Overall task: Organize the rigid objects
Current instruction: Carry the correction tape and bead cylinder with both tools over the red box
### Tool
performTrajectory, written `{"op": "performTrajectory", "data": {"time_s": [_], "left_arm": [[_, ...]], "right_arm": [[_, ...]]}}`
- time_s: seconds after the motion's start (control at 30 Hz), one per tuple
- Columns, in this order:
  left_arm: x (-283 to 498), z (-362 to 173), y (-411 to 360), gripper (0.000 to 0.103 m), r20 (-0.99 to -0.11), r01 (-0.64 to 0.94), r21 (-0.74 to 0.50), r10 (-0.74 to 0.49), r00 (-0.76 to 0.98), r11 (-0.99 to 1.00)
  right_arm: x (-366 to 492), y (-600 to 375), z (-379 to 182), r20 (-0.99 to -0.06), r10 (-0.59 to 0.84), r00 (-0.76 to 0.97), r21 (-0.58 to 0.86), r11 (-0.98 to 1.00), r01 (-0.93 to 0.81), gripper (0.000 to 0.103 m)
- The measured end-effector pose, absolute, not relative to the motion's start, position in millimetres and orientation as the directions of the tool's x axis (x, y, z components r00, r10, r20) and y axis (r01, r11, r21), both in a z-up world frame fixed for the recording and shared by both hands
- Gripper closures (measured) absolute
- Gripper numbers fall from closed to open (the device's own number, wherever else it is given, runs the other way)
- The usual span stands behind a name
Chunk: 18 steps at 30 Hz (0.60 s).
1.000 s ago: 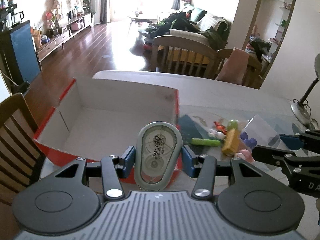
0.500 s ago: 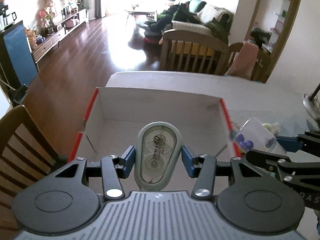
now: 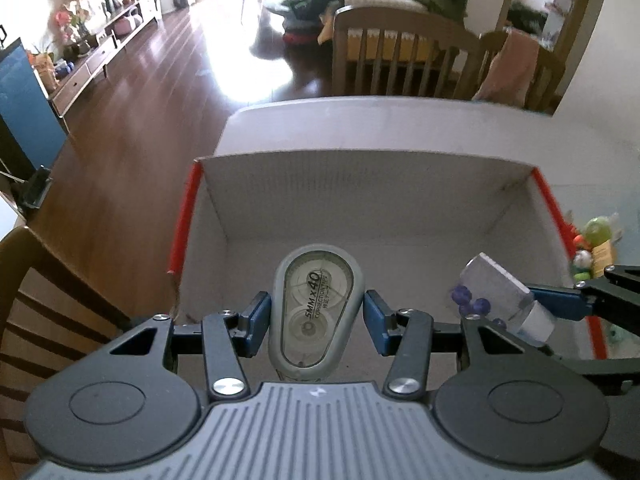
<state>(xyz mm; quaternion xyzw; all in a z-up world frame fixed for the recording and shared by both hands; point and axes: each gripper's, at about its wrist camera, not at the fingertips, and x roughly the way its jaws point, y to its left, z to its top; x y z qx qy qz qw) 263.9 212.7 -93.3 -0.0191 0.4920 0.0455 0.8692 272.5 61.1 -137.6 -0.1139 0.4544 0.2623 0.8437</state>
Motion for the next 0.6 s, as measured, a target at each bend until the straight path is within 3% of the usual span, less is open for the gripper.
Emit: {"op": "performTrajectory", "data": {"time_s": [0.6], "left_arm": [[284.9, -148.4, 212.1, 0.053, -0.947, -0.027, 0.041, 0.047, 0.318, 0.999]], "right_arm": [[278.8, 78.2, -171.3, -0.929, 0.23, 0.291, 0.043, 0.845, -0.533, 0.062]]}}
